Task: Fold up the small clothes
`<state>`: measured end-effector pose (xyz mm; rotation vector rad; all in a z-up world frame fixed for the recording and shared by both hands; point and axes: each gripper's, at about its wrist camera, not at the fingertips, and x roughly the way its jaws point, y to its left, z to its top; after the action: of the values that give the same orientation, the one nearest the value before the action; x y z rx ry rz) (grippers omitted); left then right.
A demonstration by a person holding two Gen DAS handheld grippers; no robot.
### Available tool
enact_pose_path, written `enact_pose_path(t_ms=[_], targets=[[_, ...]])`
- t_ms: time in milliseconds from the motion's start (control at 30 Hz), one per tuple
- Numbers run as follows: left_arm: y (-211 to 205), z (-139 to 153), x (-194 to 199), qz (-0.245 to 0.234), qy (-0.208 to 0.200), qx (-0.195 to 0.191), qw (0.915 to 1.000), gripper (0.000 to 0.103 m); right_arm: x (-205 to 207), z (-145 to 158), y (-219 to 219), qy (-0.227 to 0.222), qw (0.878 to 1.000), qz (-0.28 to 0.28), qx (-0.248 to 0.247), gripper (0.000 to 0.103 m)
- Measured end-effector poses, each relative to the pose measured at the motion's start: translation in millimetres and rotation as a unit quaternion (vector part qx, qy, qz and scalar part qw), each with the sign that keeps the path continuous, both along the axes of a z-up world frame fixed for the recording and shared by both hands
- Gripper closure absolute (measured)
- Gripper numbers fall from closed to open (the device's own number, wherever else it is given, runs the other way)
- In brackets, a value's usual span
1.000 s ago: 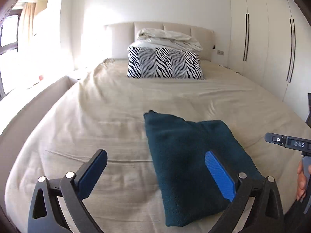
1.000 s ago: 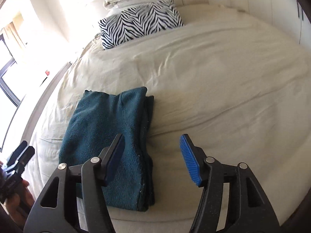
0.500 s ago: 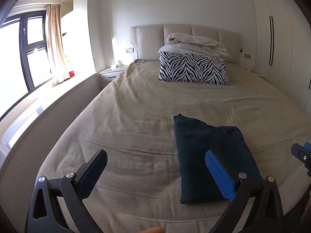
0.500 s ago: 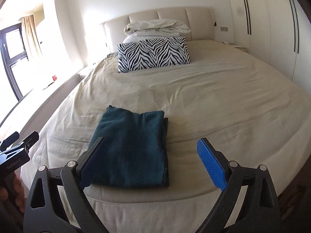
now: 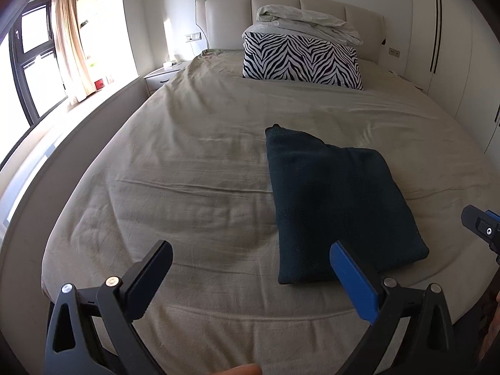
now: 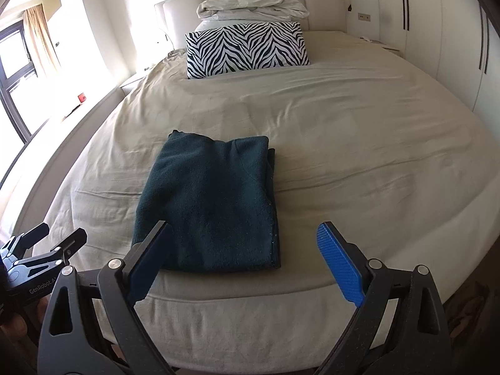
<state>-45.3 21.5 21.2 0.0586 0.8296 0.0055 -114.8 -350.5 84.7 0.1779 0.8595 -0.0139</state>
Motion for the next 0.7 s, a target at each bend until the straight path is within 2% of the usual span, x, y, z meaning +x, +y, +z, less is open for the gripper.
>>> enact_pose_path(t_ms=[133, 433, 700], targets=[[-4, -8, 2, -0.001, 0.001, 0.005, 1.0000, 0.000, 4, -3, 2, 0.002, 1.000, 0.002, -0.012, 0.009], [-2, -22, 11, 0.003, 0.016, -0.012, 0.9998, 0.000, 11, -16, 8, 0.015, 0.999, 0.001, -0.031, 0.009], [-1, -27, 17, 0.005, 0.009, -0.017, 0.9998, 0.000, 19, -24, 10, 0.014, 0.999, -0.004, -0.043, 0.009]])
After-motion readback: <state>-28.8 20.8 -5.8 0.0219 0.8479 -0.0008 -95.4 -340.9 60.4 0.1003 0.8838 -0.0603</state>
